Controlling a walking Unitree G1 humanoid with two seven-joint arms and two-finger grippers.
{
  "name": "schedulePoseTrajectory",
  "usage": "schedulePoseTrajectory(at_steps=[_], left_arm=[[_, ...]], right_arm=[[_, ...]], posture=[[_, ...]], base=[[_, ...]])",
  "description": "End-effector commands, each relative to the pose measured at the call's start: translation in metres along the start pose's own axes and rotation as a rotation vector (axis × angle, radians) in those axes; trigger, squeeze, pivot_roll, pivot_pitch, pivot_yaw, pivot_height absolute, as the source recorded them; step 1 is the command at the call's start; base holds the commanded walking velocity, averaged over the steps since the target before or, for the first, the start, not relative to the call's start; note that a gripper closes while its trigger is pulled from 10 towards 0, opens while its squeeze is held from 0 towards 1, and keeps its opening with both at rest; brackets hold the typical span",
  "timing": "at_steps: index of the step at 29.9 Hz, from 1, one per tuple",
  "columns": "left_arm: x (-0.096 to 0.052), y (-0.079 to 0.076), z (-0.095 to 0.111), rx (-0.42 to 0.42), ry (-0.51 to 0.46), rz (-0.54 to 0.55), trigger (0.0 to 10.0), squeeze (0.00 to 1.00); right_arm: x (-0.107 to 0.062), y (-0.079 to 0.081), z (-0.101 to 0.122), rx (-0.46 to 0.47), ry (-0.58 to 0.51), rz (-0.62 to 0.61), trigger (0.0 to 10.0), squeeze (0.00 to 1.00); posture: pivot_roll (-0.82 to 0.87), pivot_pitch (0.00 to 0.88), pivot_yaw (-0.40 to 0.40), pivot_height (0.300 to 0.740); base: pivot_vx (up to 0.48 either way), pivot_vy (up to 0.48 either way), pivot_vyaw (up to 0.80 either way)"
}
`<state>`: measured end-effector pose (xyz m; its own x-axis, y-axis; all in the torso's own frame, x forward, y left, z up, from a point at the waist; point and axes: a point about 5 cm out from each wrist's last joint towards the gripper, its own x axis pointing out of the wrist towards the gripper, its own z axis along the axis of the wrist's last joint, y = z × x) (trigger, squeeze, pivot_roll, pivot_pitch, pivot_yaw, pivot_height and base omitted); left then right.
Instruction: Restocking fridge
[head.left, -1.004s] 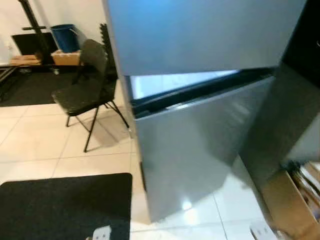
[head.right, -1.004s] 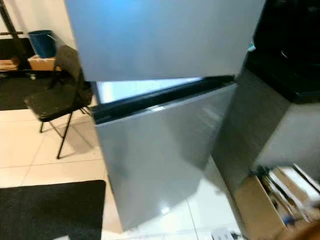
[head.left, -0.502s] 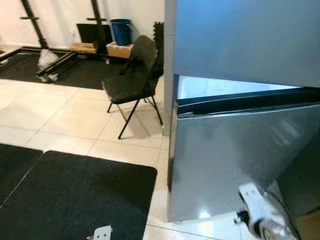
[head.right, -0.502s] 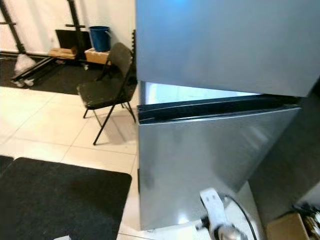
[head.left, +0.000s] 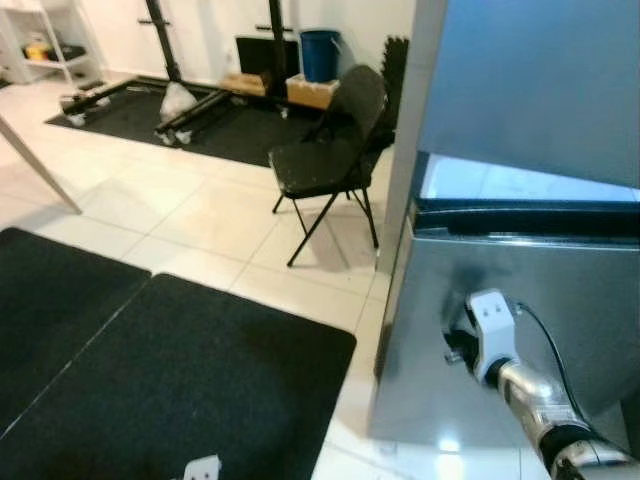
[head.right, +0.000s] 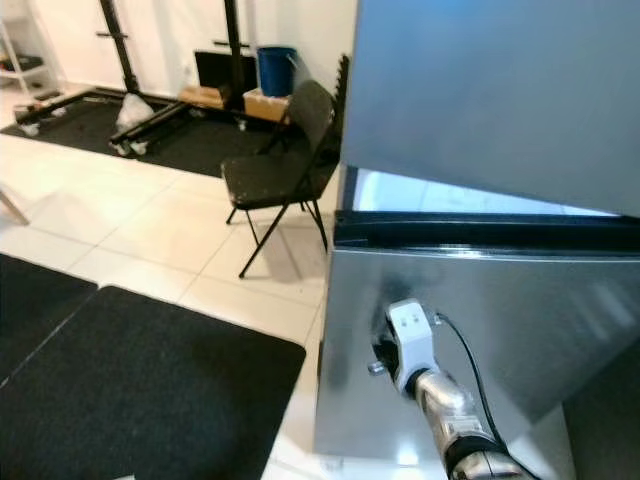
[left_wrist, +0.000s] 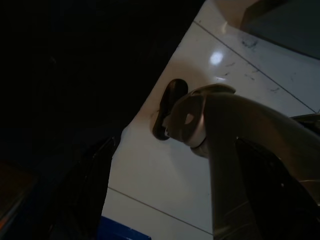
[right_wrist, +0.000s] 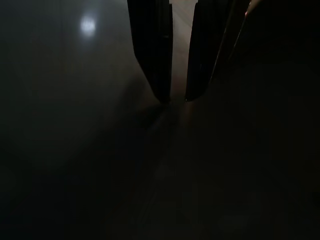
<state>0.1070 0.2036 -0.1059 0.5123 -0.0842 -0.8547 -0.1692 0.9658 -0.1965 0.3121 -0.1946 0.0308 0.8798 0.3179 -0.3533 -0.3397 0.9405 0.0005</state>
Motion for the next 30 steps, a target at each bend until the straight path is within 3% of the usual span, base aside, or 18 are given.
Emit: schedulePoseTrajectory(at_steps=[1, 4, 5, 7, 9, 11, 15, 18, 26, 28, 30], left_arm=[[0.001, -0.004, -0.001, 0.007, 0.009, -0.012, 10.0, 0.00], [0.001, -0.004, -0.003, 0.009, 0.012, -0.012, 10.0, 0.00], [0.000, -0.004, -0.005, 0.009, 0.016, -0.012, 10.0, 0.00], [0.000, -0.003, -0.006, 0.009, 0.017, -0.012, 10.0, 0.00], [-0.002, -0.003, -0.009, 0.006, 0.022, -0.010, 10.0, 0.00], [-0.002, -0.002, -0.011, 0.004, 0.023, -0.009, 10.0, 0.00], [-0.004, 0.001, -0.014, -0.005, 0.023, 0.001, 10.0, 0.00], [-0.005, 0.002, -0.015, -0.010, 0.023, 0.006, 10.0, 0.00], [-0.006, 0.002, -0.020, -0.017, 0.026, 0.008, 10.0, 0.00], [-0.006, 0.002, -0.019, -0.015, 0.026, 0.004, 10.0, 0.00], [-0.005, 0.002, -0.017, -0.011, 0.025, 0.001, 10.0, 0.00]], right_arm=[[0.003, -0.004, 0.018, -0.015, -0.078, -0.004, 10.0, 0.00], [0.007, -0.005, 0.032, -0.031, -0.129, 0.003, 10.0, 0.00], [0.011, -0.005, 0.049, -0.061, -0.188, -0.014, 10.0, 0.00], [0.012, -0.006, 0.055, -0.069, -0.205, -0.020, 10.0, 0.00], [0.018, -0.007, 0.080, -0.116, -0.259, -0.065, 10.0, 0.00], [0.020, -0.008, 0.087, -0.131, -0.273, -0.081, 10.0, 0.00], [0.027, -0.009, 0.124, -0.187, -0.334, -0.144, 10.0, 0.00], [0.029, -0.009, 0.133, -0.208, -0.338, -0.164, 10.0, 0.00], [0.033, 0.005, 0.102, -0.196, -0.222, -0.049, 10.0, 0.00], [0.024, 0.021, 0.036, -0.210, -0.010, 0.097, 10.0, 0.00], [0.010, 0.026, -0.009, -0.209, 0.141, 0.147, 10.0, 0.00]], posture=[[-0.08, 0.000, -0.042, 0.740], [-0.08, 0.000, -0.043, 0.740], [-0.08, 0.000, -0.044, 0.740], [-0.08, 0.000, -0.044, 0.740], [-0.06, 0.000, -0.053, 0.740], [-0.06, 0.000, -0.053, 0.740], [-0.04, 0.000, -0.064, 0.740], [-0.03, 0.000, -0.068, 0.740], [-0.03, 0.000, -0.069, 0.740], [-0.05, 0.000, -0.061, 0.740], [-0.06, 0.000, -0.056, 0.740]], base=[[0.000, 0.000, 0.00], [0.000, 0.000, 0.00], [0.000, 0.000, 0.00], [0.000, 0.000, 0.00], [0.000, 0.000, 0.00], [0.000, 0.000, 0.00], [0.000, 0.000, 0.00], [0.000, 0.000, 0.00], [0.000, 0.000, 0.00], [0.000, 0.000, 0.00], [0.000, 0.000, 0.00]])
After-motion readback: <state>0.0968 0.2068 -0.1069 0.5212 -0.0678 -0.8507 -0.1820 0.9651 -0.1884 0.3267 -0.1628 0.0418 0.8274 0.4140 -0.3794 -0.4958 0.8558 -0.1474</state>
